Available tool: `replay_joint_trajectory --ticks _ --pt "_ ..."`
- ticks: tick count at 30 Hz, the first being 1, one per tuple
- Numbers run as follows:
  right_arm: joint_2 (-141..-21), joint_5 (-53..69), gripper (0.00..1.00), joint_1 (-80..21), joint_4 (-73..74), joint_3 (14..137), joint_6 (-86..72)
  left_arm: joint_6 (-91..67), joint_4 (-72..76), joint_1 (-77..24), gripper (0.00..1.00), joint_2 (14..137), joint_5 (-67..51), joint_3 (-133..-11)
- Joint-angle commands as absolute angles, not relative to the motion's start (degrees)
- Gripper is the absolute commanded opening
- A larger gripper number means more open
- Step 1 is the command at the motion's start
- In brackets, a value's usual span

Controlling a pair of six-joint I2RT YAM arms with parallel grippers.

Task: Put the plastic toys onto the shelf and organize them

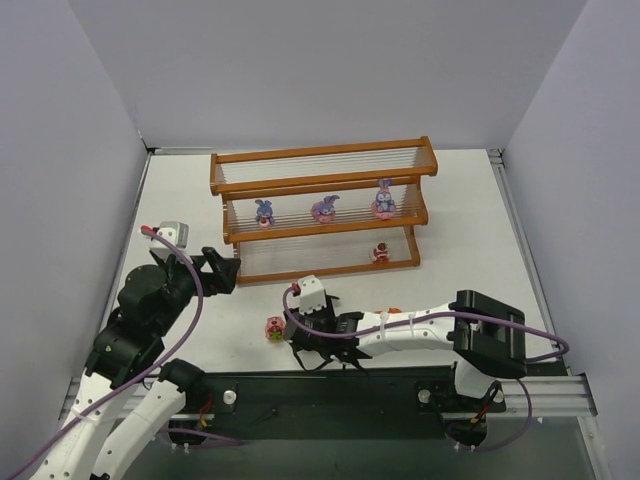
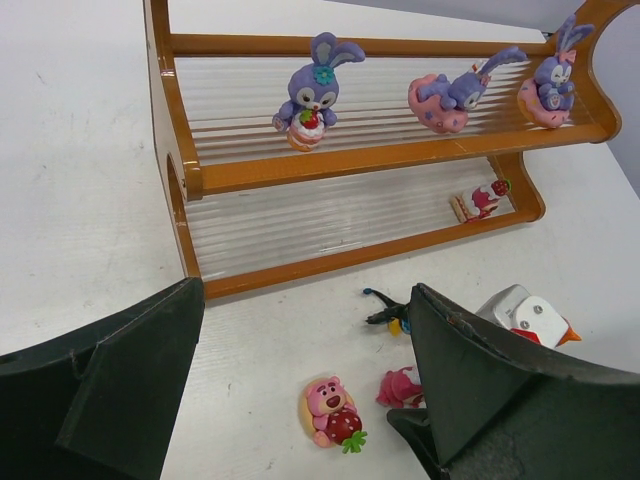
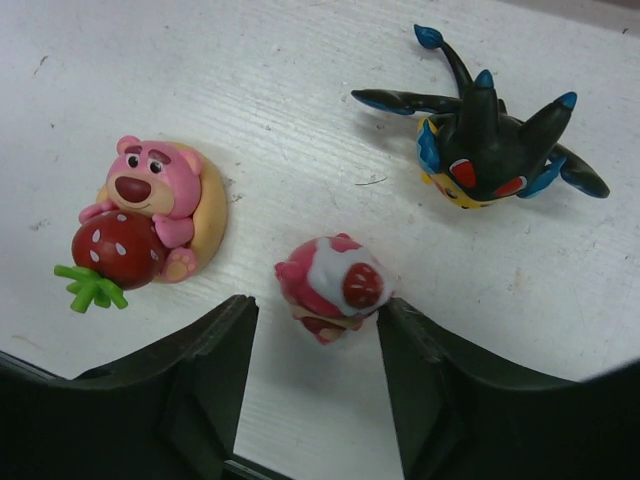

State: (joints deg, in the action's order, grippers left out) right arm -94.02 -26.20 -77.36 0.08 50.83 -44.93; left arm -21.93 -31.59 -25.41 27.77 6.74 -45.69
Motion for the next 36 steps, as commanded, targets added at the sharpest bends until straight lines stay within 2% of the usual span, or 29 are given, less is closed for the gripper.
replay_joint_trajectory --ticks 1,8,12,14,16,19,20,23,30,36 --pt "-95.4 -31.0 0.49 -77.8 1.2 53.9 -45.3 -21.2 -31.8 -25.2 0.93 26.9 5.5 -48.1" --pt "-96.5 -31.9 0.49 -77.0 1.6 54.6 -44.5 -20.8 -31.5 -25.2 0.93 27.1 4.8 -47.8" --pt "-96.4 -32.0 0.53 -76.5 1.6 54.6 -44.4 -20.9 -31.2 -25.2 0.93 27.2 4.9 -47.6" --pt "-96.2 -32.1 0.53 -76.5 1.7 54.6 -44.1 -20.9 -30.9 -25.2 0.93 27.2 5.1 -47.6" --pt "-96.2 -32.1 0.48 -76.4 1.6 54.6 -43.9 -21.1 -30.9 -25.2 0.93 27.3 5.2 -47.5" --pt "-95.8 -32.1 0.31 -76.4 1.5 54.4 -43.9 -21.2 -30.8 -25.2 0.93 27.5 5.2 -47.5" --pt "-95.5 -32.2 0.21 -76.4 1.4 54.3 -43.8 -21.3 -30.8 -25.2 0.93 27.5 5.2 -47.6" --pt "-94.2 -32.5 0.09 -76.4 1.6 54.1 -43.6 -21.4 -30.8 -25.2 0.93 27.4 5.4 -47.5" --pt "-85.3 -35.2 0.05 -75.6 5.4 55.5 -41.9 -21.5 -31.0 -25.2 0.93 27.3 5.9 -47.4" --pt "-79.3 -33.8 0.05 -68.4 7.5 55.8 -39.9 -22.1 -30.4 -25.2 0.93 27.3 6.3 -47.1"
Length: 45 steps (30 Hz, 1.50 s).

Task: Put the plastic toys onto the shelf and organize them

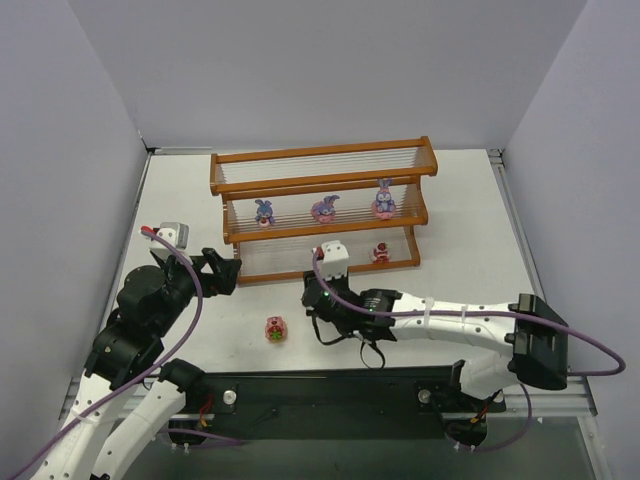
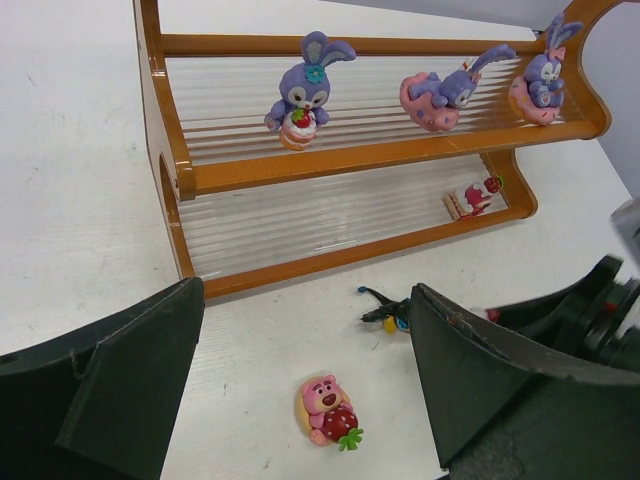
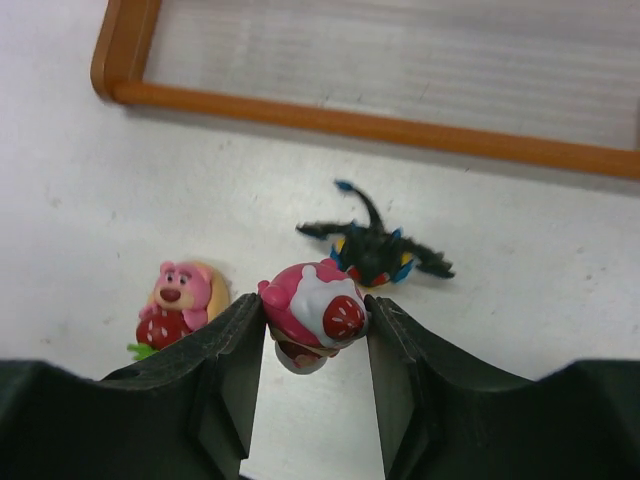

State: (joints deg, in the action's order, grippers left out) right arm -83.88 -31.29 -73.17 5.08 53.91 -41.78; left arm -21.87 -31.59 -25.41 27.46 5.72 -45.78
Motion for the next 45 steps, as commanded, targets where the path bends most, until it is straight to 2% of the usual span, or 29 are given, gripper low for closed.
replay_joint_trajectory --ticks 1,8,15,45 --pt "-79.0 -33.8 0.05 -66.3 7.4 55.8 -39.4 -22.3 -30.4 -25.2 0.93 27.3 6.4 -47.0" --pt "-80.8 -30.9 0.05 -58.2 1.9 55.5 -33.0 -22.8 -30.4 -25.2 0.93 27.8 6.6 -47.3" --pt "-86.1 -27.9 0.05 -54.5 -3.2 57.1 -29.2 -23.0 -30.2 -25.2 0.93 29.1 6.9 -47.8" --pt "-98.7 -25.8 0.06 -51.1 -19.0 57.2 -24.1 -22.1 -32.0 -25.2 0.93 30.8 7.9 -49.1"
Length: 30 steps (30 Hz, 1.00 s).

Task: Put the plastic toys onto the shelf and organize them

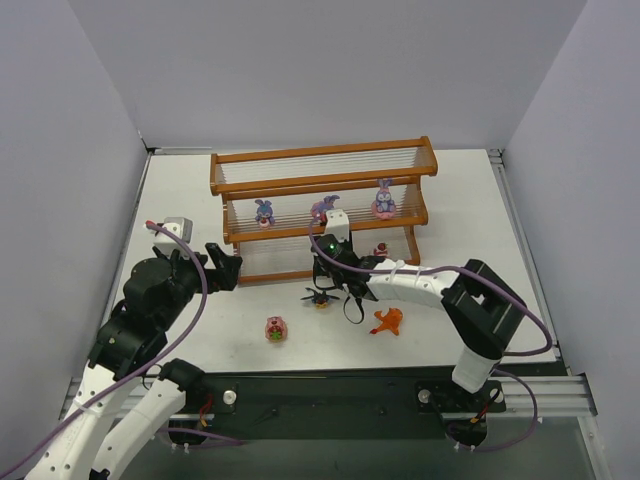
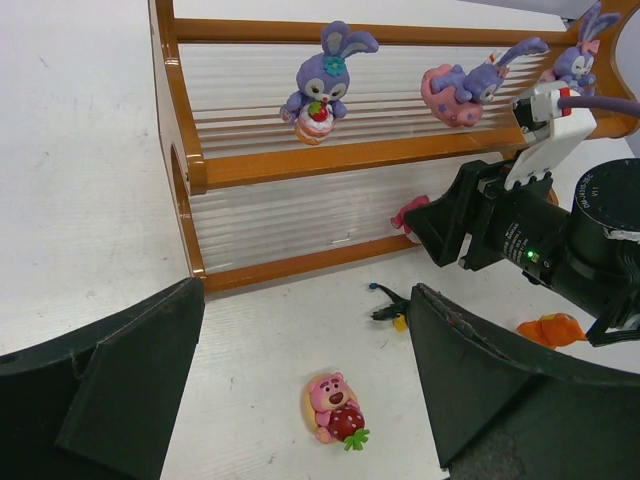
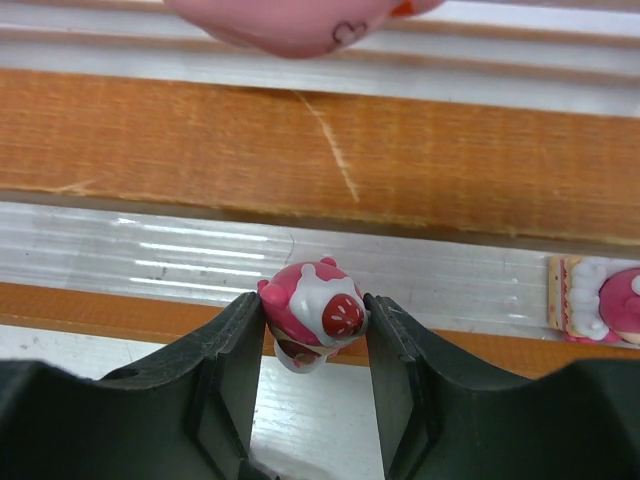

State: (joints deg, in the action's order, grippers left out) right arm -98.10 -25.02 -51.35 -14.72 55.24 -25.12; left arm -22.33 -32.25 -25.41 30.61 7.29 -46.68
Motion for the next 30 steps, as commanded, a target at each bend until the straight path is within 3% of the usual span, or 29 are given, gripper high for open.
replay_joint_trajectory --ticks 1,16,25,30 --pt "-99.0 -25.7 0.06 -51.1 -19.3 57.1 -23.8 -22.1 -32.0 -25.2 0.93 30.8 7.9 -49.1" --pt "-103.4 -25.9 0.1 -50.5 -22.3 58.4 -21.6 -22.1 -32.5 -25.2 0.93 30.8 7.8 -49.2" --pt "-104.6 -24.2 0.23 -50.4 -22.3 58.2 -19.1 -22.1 -32.3 -25.2 0.93 30.9 7.8 -49.2" --pt "-104.5 -23.1 0.43 -50.1 -22.1 58.2 -20.2 -22.0 -32.5 -25.2 0.93 31.0 7.8 -49.5"
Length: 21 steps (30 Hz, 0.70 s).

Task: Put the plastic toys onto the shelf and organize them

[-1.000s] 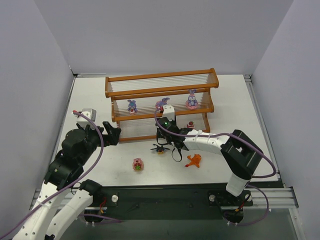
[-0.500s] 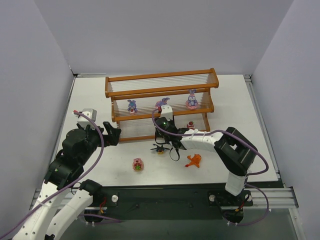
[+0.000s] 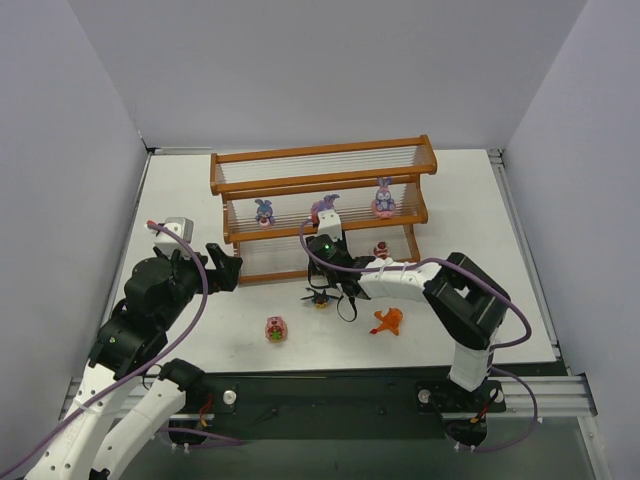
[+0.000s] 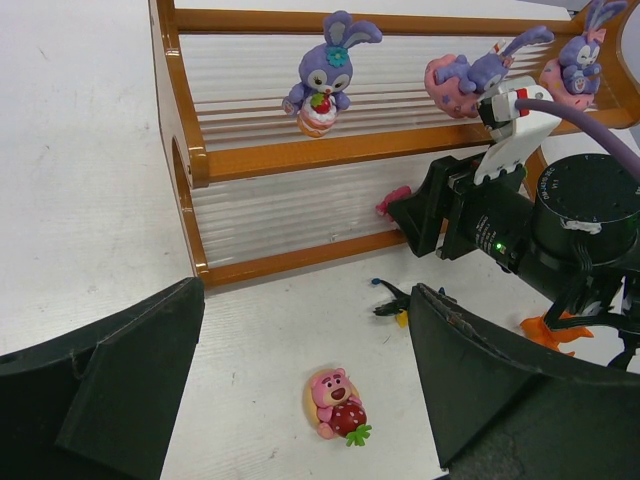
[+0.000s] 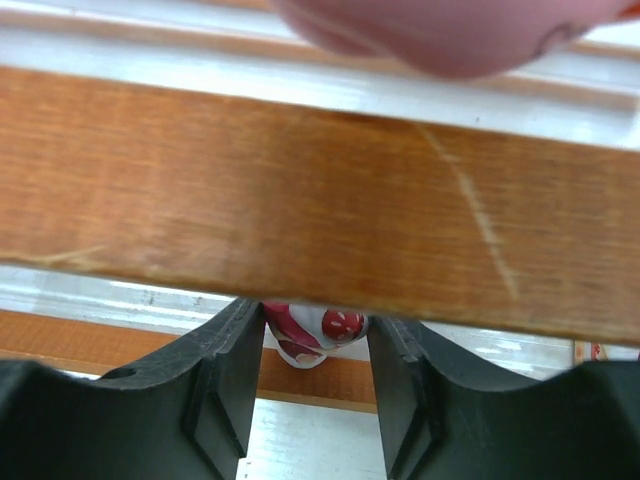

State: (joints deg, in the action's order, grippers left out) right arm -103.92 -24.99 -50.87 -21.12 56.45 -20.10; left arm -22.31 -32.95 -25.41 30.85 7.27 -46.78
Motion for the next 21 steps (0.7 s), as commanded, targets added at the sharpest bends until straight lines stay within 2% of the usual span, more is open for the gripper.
replay_joint_trajectory --ticks 1,5,8,21 --pt "-104.4 -23.1 0.45 -50.1 -22.1 58.2 -20.1 -21.9 -32.6 -25.2 0.93 31.1 7.9 -49.7" --pt "-103.5 -23.6 0.55 -50.1 -22.4 58.0 -20.1 -21.8 -32.9 -25.1 0.93 30.9 8.1 -49.9" --pt "-102.7 -24.0 0.58 -50.1 -22.5 57.8 -20.1 -21.8 -33.0 -25.2 0.93 30.8 8.1 -49.8" --pt "-96.3 -25.8 0.64 -52.1 -20.3 56.1 -20.7 -22.2 -32.3 -25.1 0.93 30.6 8.0 -49.4"
